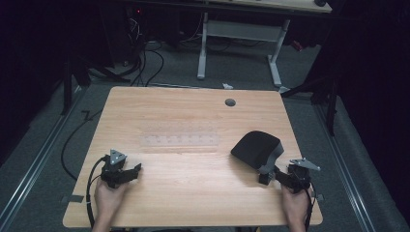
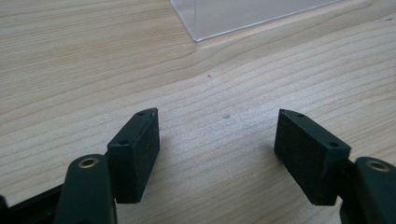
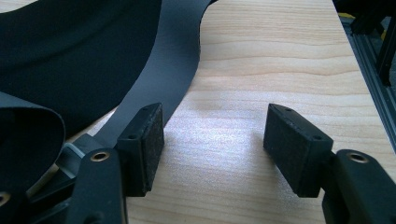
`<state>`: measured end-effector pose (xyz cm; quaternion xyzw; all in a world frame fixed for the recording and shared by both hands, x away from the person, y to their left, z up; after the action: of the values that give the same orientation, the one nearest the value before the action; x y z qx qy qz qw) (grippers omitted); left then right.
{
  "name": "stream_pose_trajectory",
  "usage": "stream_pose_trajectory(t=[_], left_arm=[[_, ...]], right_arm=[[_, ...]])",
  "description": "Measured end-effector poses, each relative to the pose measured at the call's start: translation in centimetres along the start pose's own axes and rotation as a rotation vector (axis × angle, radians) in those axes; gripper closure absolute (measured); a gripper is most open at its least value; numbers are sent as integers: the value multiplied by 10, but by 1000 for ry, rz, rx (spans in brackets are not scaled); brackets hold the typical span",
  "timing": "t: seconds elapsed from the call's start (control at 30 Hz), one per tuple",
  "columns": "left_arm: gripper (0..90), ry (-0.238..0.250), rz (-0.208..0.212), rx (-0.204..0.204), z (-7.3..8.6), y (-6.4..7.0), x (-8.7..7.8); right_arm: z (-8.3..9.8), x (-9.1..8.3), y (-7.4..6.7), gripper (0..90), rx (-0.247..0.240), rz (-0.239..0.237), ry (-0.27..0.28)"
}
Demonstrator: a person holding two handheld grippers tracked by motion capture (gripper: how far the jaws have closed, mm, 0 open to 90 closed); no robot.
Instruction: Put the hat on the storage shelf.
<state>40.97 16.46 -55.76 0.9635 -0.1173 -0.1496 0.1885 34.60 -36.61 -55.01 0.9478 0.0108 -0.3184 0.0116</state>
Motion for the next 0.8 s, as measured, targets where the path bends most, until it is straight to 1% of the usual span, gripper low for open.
stream_pose_trajectory(t=[0.4,0.43,0.57,0.7,0.8], left_arm=[[313,1,-4,1,0,0,0],[313,1,-3,1,0,0,0],[313,-2,-1,4,0,0,0],[313,0,1,4,0,1,0],[313,0,1,3,0,1,0]], right_arm=[[0,0,0,384,-6,-3,2],[0,0,0,384,-1,-2,0],[0,0,1,372,1,-13,0],[0,1,0,373,-8,-7,2],[0,1,0,375,-2,-7,3]])
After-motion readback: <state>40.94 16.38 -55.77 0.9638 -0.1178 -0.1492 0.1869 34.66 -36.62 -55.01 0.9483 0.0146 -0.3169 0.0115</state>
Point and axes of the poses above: each handheld gripper's, and its own axes: x roughly forward along the jaws, z roughly out of its underside, y roughly to its right, the point moved 3 cm from there along x, roughly forward along the jaws, and after that the axes turned 6 degrees about y, right-handed, at the moved point
